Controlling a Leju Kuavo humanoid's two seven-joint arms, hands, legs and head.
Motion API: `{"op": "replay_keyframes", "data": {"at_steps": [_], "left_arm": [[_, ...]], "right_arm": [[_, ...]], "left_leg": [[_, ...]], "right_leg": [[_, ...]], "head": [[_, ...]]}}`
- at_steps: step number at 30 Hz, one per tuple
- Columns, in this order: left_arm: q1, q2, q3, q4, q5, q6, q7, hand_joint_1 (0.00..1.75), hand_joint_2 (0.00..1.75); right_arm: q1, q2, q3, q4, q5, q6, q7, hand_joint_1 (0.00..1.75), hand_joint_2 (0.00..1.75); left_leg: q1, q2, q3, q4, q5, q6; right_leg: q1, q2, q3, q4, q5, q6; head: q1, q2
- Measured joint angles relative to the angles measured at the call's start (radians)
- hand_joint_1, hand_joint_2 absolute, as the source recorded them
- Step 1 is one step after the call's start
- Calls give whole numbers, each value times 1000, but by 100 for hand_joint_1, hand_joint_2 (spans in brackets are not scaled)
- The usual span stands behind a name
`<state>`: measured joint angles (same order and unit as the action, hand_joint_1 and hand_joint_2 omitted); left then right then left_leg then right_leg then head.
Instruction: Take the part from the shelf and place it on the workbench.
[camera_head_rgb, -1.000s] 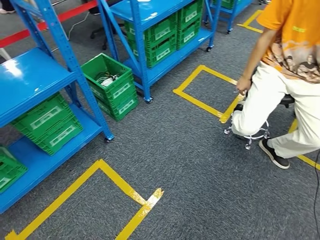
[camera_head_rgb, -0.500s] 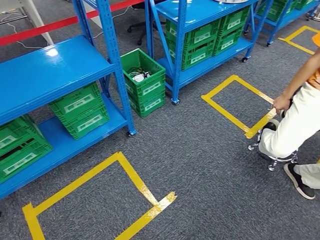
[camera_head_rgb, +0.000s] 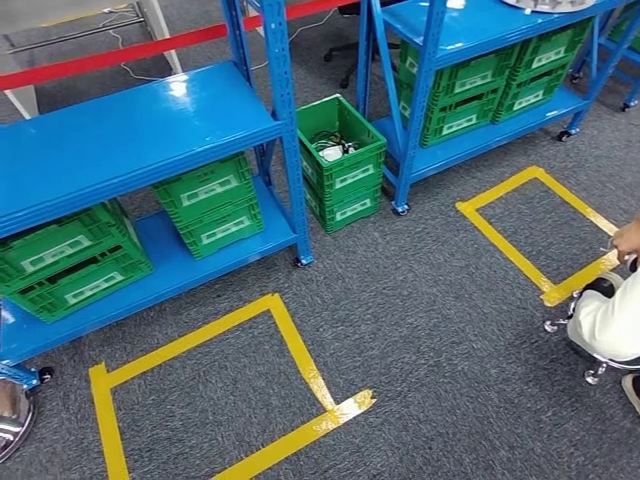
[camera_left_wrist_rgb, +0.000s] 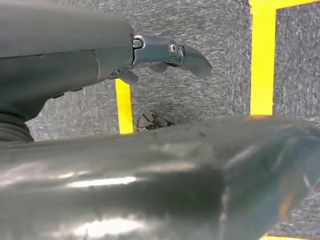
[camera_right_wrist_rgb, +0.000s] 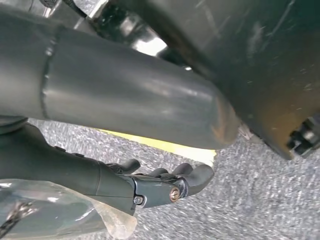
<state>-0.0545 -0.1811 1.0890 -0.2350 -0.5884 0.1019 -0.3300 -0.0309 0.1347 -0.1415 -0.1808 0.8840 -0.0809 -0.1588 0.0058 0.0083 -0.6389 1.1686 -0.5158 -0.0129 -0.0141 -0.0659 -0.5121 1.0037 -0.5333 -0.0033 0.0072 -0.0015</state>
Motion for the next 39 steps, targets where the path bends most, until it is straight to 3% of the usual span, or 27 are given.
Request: {"op": "replay_keyframes", "data": {"at_steps": [2,3,4,6,8,10,12,13,14,16,17,19,21,23,25,27,28,29,30,32,34,36,37,39], "left_arm": [[-3,1,0,0,1,-5,-10,0,0],[-5,2,0,0,1,-7,-15,0,0],[-6,2,0,0,2,-7,-18,0,0],[-2,3,0,0,2,-7,-20,0,0],[-2,4,1,0,1,-6,-20,0,0],[-5,4,1,0,1,-4,-20,0,0],[-5,3,3,0,2,-2,-21,0,0],[-4,3,4,0,3,-1,-24,0,0],[-3,2,5,0,4,1,-27,0,0],[-3,2,6,0,6,7,-32,0,0],[-4,2,6,0,7,11,-33,0,0],[-5,2,7,0,7,14,-34,0,0],[-2,2,10,0,7,16,-35,0,0],[-1,2,13,0,7,17,-37,0,0],[-4,2,15,0,7,17,-38,0,0],[-5,2,15,0,6,17,-38,0,0],[-4,2,15,0,6,17,-38,0,0],[-3,2,16,0,6,17,-39,0,0],[-1,1,16,0,5,17,-40,0,0],[-2,1,16,0,2,18,-44,0,0],[-5,1,16,0,-1,20,-48,0,0],[-4,0,16,0,-3,24,-49,0,0],[-1,0,16,0,-4,26,-49,0,0],[0,-2,16,0,-5,29,-49,0,0]], "right_arm": [[-1,0,0,0,1,0,-1,0,0],[0,0,0,0,1,0,-1,0,0],[-1,0,0,0,1,0,-2,0,0],[-4,0,0,0,2,0,-2,0,0],[-4,0,0,-1,3,0,-2,0,0],[-2,0,0,-1,2,0,-2,0,0],[1,0,0,-1,2,0,-2,0,0],[3,0,0,-1,2,0,-2,0,0],[4,-1,0,-1,1,0,-2,0,0],[5,-2,0,-1,-1,0,-3,0,0],[5,-2,0,0,-2,0,-4,0,0],[5,-2,0,0,-3,0,-4,0,0],[3,-2,0,0,-3,0,-5,0,0],[3,-2,0,0,-3,0,-5,0,0],[5,-2,0,0,-3,0,-5,0,0],[8,-3,0,0,-4,0,-5,0,0],[8,-3,0,0,-4,0,-5,0,0],[8,-3,0,0,-4,0,-4,0,0],[7,-3,0,0,-5,-1,-4,0,0],[6,-1,0,0,-9,-2,0,0,0],[5,0,0,0,-14,-3,3,0,0],[1,1,0,0,-17,-3,3,0,0],[-1,1,0,0,-17,-3,3,0,0],[-2,2,0,-1,-17,-3,3,0,0]], "left_leg": [[-12,50,58,-116,38,13],[-17,66,70,-142,40,18],[-22,71,71,-149,35,22],[-18,48,71,-156,39,30],[-10,26,74,-165,45,41],[-6,3,72,-167,48,48],[-5,-22,71,-167,48,51],[-5,-37,72,-166,48,51],[-3,-51,73,-165,48,50],[-1,-78,74,-160,45,43],[-1,-90,71,-154,43,37],[-1,-111,63,-148,42,23],[2,-124,57,-147,45,10],[1,-89,42,-115,24,0],[0,-37,-7,-7,-33,-8],[2,-22,-64,113,-79,-12],[3,-20,-74,135,-78,-12],[3,-18,-64,116,-58,-10],[2,-11,-35,60,-24,-6],[-7,31,34,-76,29,7],[-17,58,63,-137,37,18],[-18,41,63,-144,37,26],[-15,31,65,-150,39,31],[-8,10,69,-161,46,42]], "right_leg": [[5,-21,5,0,-7,7],[8,-31,7,0,-10,12],[10,-42,9,-1,-12,17],[10,-51,18,-2,-18,27],[6,-6,1,38,-47,38],[2,49,-60,157,-105,45],[1,61,-126,272,-138,50],[1,63,-139,283,-125,51],[0,66,-132,254,-94,52],[-6,98,-83,126,-18,54],[-9,121,-59,69,3,52],[-11,147,-34,21,8,45],[-10,128,-27,17,10,31],[-11,105,-23,13,13,18],[-9,76,-21,12,10,8],[-6,45,-19,12,6,4],[-5,31,-17,12,4,3],[-4,19,-14,12,1,3],[-4,7,-10,12,-2,4],[0,-14,-1,12,-10,11],[3,-34,3,11,-16,21],[4,-51,11,6,-20,32],[3,-41,13,8,-25,37],[1,9,-11,60,-61,47]], "head": [[0,0],[1,0],[1,0],[2,0],[6,0],[11,0],[12,0],[12,0],[12,0],[13,0],[12,0],[13,0],[13,0],[8,0],[1,0],[0,0],[0,0],[0,0],[0,0],[0,0],[0,0],[0,0],[2,0],[6,0]]}}
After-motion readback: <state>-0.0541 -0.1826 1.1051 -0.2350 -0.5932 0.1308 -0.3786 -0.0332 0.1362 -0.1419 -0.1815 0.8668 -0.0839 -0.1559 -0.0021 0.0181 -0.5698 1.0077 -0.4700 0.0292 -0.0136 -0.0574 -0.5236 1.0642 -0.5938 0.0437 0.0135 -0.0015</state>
